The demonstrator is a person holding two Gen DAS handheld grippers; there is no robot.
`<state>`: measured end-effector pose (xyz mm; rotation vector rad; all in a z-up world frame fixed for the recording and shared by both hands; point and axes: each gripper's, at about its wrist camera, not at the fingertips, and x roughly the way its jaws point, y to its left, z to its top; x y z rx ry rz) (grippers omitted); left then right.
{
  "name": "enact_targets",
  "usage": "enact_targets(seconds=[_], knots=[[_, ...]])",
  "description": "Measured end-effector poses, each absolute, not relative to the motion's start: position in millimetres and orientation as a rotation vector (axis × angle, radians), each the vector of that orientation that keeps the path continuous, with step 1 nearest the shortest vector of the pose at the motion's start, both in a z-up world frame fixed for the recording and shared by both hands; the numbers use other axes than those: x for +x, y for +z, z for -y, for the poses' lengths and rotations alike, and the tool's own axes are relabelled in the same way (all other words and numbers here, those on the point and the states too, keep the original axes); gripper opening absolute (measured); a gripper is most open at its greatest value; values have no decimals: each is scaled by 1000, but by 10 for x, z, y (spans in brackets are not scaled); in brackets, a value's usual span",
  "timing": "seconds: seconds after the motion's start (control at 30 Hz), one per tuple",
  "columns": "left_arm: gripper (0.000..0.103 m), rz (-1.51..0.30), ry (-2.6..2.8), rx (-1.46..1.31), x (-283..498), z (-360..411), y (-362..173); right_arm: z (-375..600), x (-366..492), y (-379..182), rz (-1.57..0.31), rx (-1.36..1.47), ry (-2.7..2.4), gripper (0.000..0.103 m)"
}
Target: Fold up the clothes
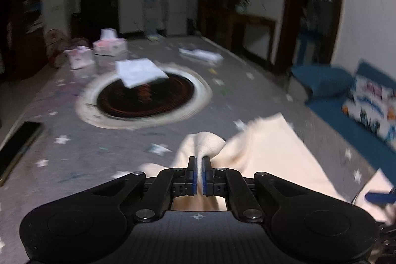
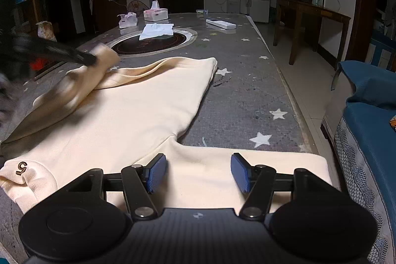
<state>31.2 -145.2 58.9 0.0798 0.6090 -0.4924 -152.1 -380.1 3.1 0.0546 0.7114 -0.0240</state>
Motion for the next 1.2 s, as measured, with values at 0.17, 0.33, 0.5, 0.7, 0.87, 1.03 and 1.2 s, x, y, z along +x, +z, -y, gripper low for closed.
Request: enact_targets(seconds=[0.17, 0.33, 0.5, 0.7, 0.87, 1.03, 1.2], knots=[[4, -543, -395, -32, 190, 814, 882, 3790, -1511, 30, -712, 51, -28, 60], [4, -481, -290, -89, 24, 253, 1066, 3781, -1497, 35, -715, 48, -32, 60], [4, -448, -169, -98, -161, -250, 1077, 3774, -1481, 39, -723, 37, -36, 60], [4, -515, -44, -83, -252, -702, 829, 3747, -1459, 57, -734, 11, -40, 61], [4, -605, 1, -47, -254, -863, 532, 3684, -1459, 134, -730, -25, -33, 62], [4, -640, 30, -38, -299, -954, 404, 3465, -1487, 288, -700, -53, 63, 62], [4, -643, 49, -41, -344, -1037, 385, 3131, -1469, 314, -708, -56, 246, 62]])
